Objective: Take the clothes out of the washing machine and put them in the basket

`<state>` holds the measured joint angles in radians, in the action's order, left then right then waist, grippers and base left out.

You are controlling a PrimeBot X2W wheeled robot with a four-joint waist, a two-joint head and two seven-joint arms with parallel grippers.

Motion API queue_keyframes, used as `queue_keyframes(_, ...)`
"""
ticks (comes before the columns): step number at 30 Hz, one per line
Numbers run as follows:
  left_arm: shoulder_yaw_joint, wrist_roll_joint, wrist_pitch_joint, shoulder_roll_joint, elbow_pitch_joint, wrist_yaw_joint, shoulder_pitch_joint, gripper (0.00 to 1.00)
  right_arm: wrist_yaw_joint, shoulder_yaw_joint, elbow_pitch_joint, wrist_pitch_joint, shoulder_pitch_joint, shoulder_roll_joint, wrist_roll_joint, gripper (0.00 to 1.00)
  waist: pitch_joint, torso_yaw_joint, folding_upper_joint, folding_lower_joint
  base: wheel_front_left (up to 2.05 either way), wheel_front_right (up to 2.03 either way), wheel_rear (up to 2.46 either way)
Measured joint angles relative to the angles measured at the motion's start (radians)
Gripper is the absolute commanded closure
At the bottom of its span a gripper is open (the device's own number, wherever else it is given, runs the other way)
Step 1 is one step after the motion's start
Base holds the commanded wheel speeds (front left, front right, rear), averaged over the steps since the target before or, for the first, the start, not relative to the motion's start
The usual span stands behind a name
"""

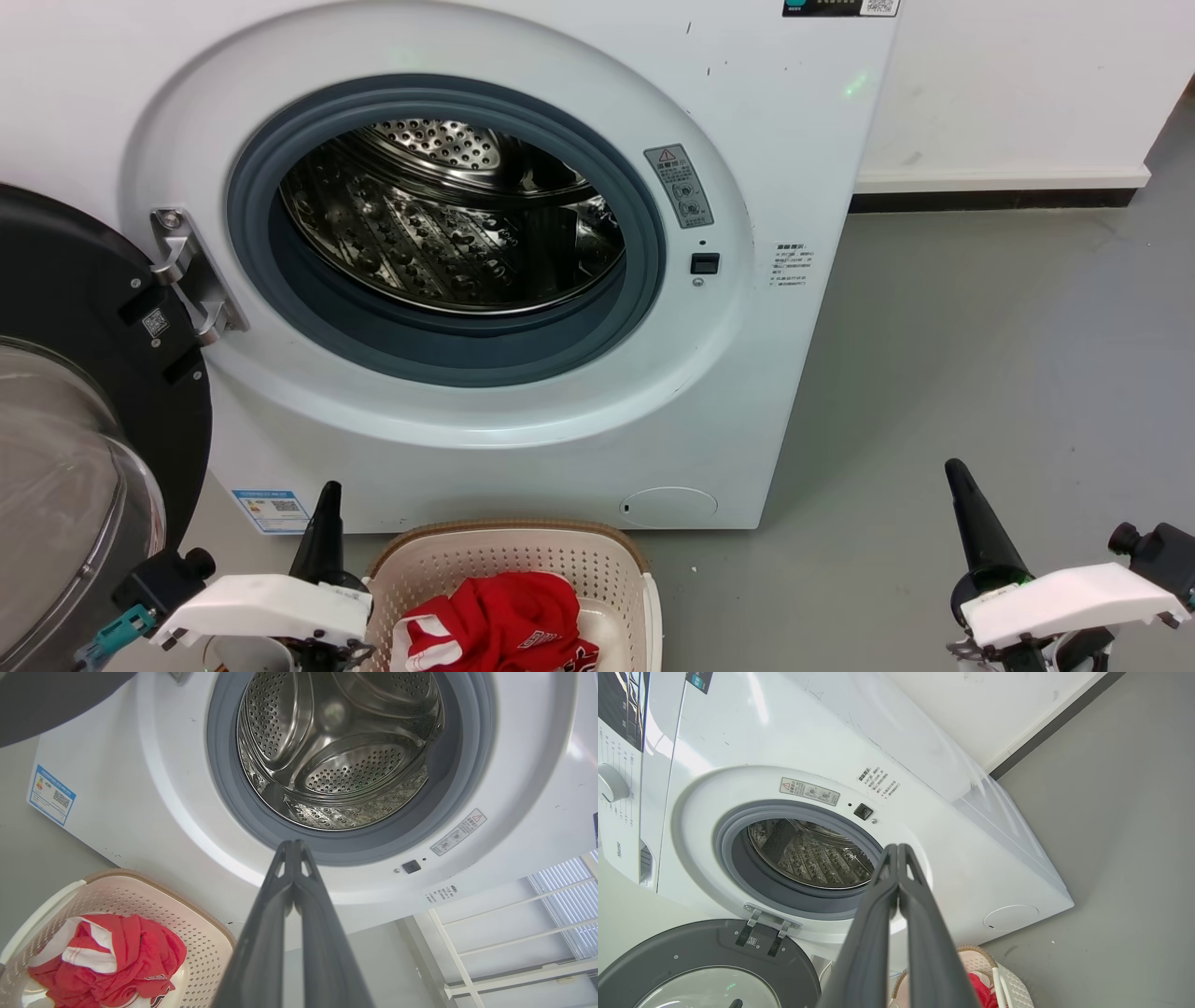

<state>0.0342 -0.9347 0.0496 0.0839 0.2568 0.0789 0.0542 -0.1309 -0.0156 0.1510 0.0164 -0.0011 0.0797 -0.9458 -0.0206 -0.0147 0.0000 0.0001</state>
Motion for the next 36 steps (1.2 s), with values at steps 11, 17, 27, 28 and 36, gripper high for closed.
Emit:
queue_keyframes(11,0.016,-0.148,-0.036,-0.006,-0.002,0.010,0.013,1.00,0.000,0.016,0.019,-0.018,-0.021,0.002,-0.153,1.00,0.004,0.002,0.0000,0.0000,0.00,0.00,0.00)
queue_keyframes(17,0.026,-0.210,-0.051,-0.008,-0.003,0.017,0.015,1.00,0.000,0.024,0.028,-0.027,-0.029,0.003,-0.219,1.00,0.006,0.004,-0.0001,0.0000,0.00,0.00,0.00)
queue_keyframes(27,0.036,-0.306,-0.074,-0.016,-0.004,0.023,0.021,1.00,0.000,0.036,0.042,-0.041,-0.042,0.003,-0.320,1.00,0.009,0.006,0.0000,0.0000,0.00,0.00,0.00)
queue_keyframes(28,0.037,-0.315,-0.075,-0.016,-0.004,0.024,0.024,1.00,0.000,0.037,0.043,-0.043,-0.043,0.003,-0.329,1.00,0.009,0.006,0.0000,0.0000,0.00,0.00,0.00)
queue_keyframes(36,0.045,-0.387,-0.092,-0.020,-0.005,0.027,0.031,1.00,0.000,0.046,0.051,-0.053,-0.058,0.003,-0.402,1.00,0.012,0.007,0.0000,0.0000,0.00,0.00,0.00)
